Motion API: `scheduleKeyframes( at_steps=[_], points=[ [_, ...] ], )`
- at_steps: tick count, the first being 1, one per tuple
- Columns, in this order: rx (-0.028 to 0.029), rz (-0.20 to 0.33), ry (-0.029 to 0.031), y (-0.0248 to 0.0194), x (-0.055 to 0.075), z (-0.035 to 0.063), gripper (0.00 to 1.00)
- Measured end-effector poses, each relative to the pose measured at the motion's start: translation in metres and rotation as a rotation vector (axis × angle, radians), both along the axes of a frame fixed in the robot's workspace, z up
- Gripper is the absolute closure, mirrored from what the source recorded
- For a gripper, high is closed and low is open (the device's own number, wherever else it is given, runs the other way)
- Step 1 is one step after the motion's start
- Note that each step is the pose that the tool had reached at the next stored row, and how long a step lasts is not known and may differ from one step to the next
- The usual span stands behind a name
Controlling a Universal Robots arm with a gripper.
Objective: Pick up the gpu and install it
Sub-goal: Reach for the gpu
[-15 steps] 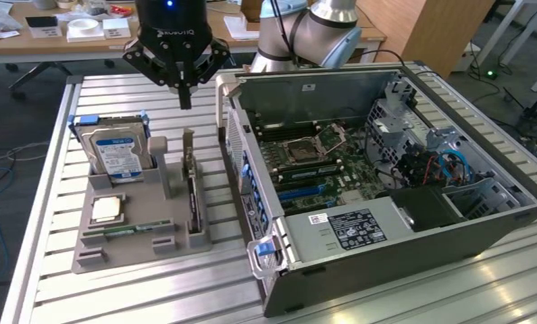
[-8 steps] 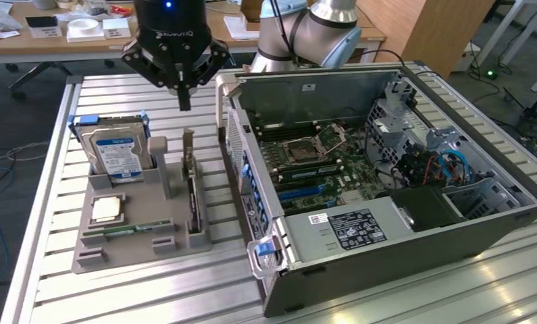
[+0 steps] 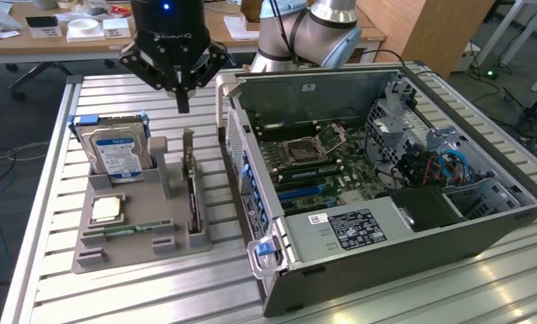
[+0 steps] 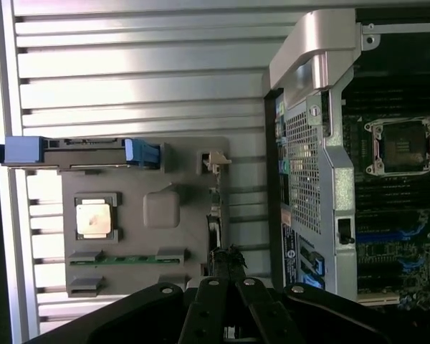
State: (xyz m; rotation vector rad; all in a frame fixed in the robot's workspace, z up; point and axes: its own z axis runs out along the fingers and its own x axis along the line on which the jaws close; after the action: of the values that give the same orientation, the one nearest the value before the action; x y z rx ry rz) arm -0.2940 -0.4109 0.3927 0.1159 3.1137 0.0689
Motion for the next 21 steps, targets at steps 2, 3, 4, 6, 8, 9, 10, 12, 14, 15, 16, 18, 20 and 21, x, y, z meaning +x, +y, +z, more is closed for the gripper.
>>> scheduleKeyframes(
  at_steps=[2,3,4,6,8,9,10,12,14,15,16,18,20,21],
  points=[
    [0.0,0.0,0.0,-0.0012,-0.001,0.0,0.89],
    [0.0,0.0,0.0,-0.0019,-0.001,0.0,0.89],
    [0.0,0.0,0.0,-0.0025,-0.001,0.0,0.89],
    [0.0,0.0,0.0,-0.0038,-0.002,0.0,0.89],
    [-0.0001,0.0,0.0,-0.005,-0.002,0.0,0.89],
    [0.0,0.0,0.0,-0.0056,-0.003,0.0,0.89],
    [0.0,0.0,0.0,-0.0062,-0.003,0.0,0.89],
    [0.0,0.0,0.0,-0.0073,-0.003,0.0,0.89],
    [0.0,0.0,0.0,-0.0085,-0.004,0.0,0.89],
    [0.0,0.0,0.0,-0.009,-0.004,0.0,0.89],
    [0.0,0.0,0.0,-0.0095,-0.004,0.0,0.89],
    [0.0,0.0,0.0,-0.0108,-0.004,0.0,0.89],
    [0.0,0.0,0.0,-0.0123,-0.005,0.0,0.89],
    [0.0,0.0,0.0,-0.0132,-0.005,0.0,0.89]
  ],
)
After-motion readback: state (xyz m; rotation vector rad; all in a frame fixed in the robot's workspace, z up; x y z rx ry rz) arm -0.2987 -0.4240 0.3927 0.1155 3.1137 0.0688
